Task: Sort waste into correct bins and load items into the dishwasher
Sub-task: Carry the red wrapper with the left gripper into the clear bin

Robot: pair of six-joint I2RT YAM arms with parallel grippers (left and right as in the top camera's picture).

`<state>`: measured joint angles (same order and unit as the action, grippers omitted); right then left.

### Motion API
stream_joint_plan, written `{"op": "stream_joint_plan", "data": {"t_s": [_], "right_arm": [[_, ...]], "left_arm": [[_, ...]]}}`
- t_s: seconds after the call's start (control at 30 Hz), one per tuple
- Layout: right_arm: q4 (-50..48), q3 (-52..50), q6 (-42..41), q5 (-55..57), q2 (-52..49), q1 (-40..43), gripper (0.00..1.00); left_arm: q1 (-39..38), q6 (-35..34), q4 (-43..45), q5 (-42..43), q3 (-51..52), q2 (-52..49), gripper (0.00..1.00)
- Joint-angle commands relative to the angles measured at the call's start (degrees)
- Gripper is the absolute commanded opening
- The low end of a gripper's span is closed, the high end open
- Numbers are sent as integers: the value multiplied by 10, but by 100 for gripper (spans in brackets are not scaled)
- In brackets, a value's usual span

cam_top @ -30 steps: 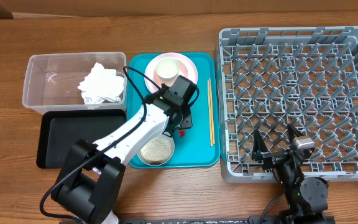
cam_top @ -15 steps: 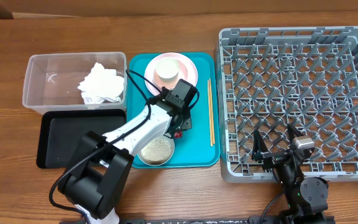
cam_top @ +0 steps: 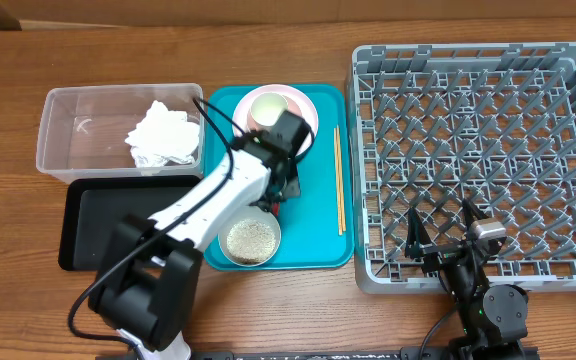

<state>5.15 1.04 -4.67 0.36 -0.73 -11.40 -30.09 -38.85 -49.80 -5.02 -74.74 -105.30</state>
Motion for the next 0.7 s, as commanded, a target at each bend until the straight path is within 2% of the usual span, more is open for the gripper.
{"op": "stream_joint_plan", "data": {"t_s": [0.0,0.23,0.67], "right_arm": [[-3,-6,2,1,5,-2,100],[-3,-6,2,1,5,-2,100],[-3,-6,2,1,5,-2,100]], "left_arm": [[28,16,-48,-55,-70,51,4],[111,21,-106,-161,-119,91,4],[285,27,-119,-161,-116,90,4]]}}
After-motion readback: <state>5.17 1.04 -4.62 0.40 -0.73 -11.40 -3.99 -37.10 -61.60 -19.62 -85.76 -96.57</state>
